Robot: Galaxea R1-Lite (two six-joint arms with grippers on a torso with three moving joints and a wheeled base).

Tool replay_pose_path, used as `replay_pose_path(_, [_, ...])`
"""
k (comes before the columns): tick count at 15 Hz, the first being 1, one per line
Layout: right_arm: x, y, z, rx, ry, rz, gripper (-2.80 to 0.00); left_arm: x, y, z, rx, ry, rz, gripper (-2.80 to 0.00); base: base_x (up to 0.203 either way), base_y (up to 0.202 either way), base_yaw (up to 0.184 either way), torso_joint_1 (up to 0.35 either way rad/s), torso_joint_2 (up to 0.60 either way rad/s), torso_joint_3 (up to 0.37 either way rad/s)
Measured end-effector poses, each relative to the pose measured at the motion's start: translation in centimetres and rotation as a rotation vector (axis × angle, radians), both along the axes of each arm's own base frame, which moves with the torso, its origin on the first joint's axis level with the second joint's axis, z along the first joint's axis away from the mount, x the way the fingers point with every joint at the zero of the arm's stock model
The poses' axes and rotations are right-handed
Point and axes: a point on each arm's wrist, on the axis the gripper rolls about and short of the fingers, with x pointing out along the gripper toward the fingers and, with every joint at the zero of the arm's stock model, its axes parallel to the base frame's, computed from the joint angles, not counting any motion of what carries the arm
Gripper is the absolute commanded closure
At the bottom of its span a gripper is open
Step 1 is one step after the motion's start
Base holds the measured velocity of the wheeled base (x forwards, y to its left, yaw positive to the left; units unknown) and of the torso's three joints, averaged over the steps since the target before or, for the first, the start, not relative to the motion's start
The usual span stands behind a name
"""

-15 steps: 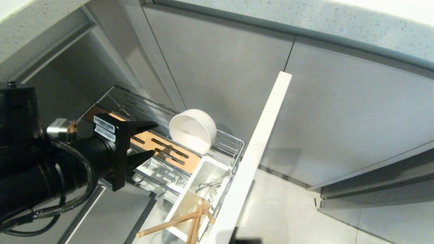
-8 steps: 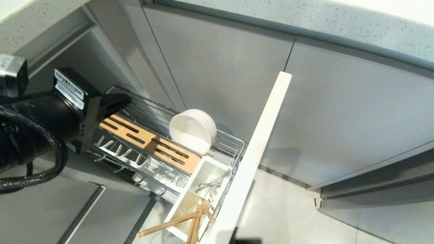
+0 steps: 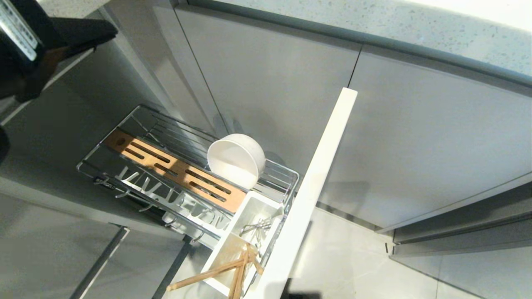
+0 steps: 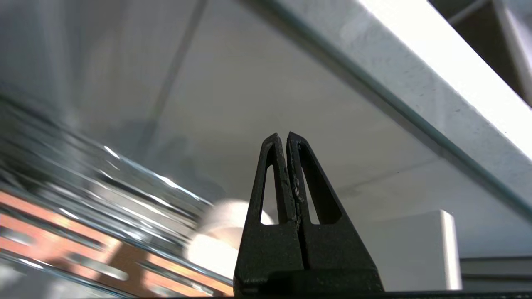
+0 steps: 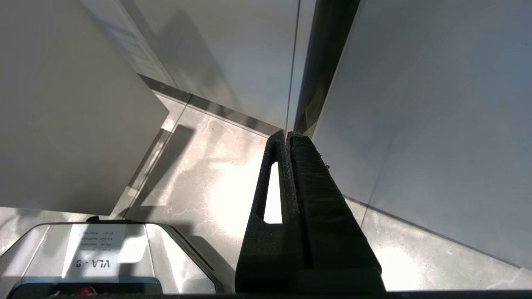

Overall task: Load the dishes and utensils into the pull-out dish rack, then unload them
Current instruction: Pick up the plate and place it in the cupboard

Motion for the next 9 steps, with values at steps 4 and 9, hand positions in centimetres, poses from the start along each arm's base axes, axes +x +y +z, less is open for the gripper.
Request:
replay_pose_path(4, [0.0, 0.0, 0.0, 0.000, 0.000, 0.000, 0.00, -1.1, 1.7, 1.9, 0.070, -0.087, 0.151, 0.00, 0.000, 0.000, 0.000, 0.000, 0.00, 0.000])
replay_pose_path(9, [0.0, 0.0, 0.0, 0.000, 0.000, 0.000, 0.00, -3.5, 5.6, 5.2, 0.151, -0.283, 0.224, 0.00, 0.000, 0.000, 0.000, 0.000, 0.00, 0.000])
